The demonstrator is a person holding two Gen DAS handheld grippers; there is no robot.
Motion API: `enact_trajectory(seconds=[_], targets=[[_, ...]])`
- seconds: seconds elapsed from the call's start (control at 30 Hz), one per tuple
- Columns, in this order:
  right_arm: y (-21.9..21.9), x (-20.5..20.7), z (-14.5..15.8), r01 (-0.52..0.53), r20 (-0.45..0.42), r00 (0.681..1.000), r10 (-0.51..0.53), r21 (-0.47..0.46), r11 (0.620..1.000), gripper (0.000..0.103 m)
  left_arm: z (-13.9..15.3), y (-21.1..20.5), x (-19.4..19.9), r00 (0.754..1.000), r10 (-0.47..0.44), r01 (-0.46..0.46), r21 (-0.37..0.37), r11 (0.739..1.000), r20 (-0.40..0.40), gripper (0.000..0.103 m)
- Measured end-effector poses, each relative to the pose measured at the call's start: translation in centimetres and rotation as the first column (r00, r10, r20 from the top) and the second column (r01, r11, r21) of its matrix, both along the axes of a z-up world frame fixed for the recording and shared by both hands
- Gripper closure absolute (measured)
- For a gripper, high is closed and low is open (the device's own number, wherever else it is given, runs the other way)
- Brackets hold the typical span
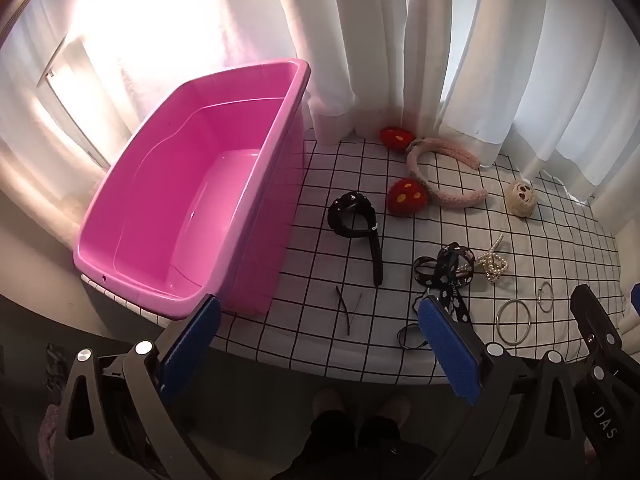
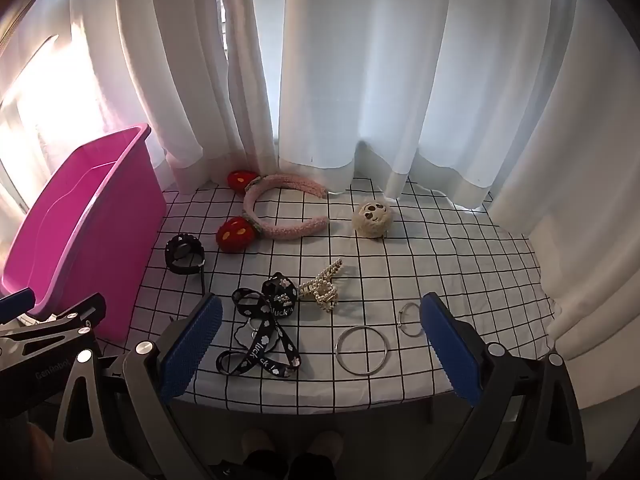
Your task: Organize jewelry
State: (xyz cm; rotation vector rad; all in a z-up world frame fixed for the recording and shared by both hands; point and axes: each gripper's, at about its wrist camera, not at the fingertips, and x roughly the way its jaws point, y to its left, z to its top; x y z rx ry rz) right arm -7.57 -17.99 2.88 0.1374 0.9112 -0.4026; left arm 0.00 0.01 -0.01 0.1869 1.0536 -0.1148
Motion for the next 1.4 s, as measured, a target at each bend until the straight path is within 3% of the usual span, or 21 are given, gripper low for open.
enact_trajectory(seconds=[1.4], targets=[[0.4,0.4,0.4,-0.010,-0.003,1.000,0.010,-0.009,1.000,0.009,-0.5,1.2,0.7,1.000,0.025,-0.025,0.003,1.000,-0.014,0.006]])
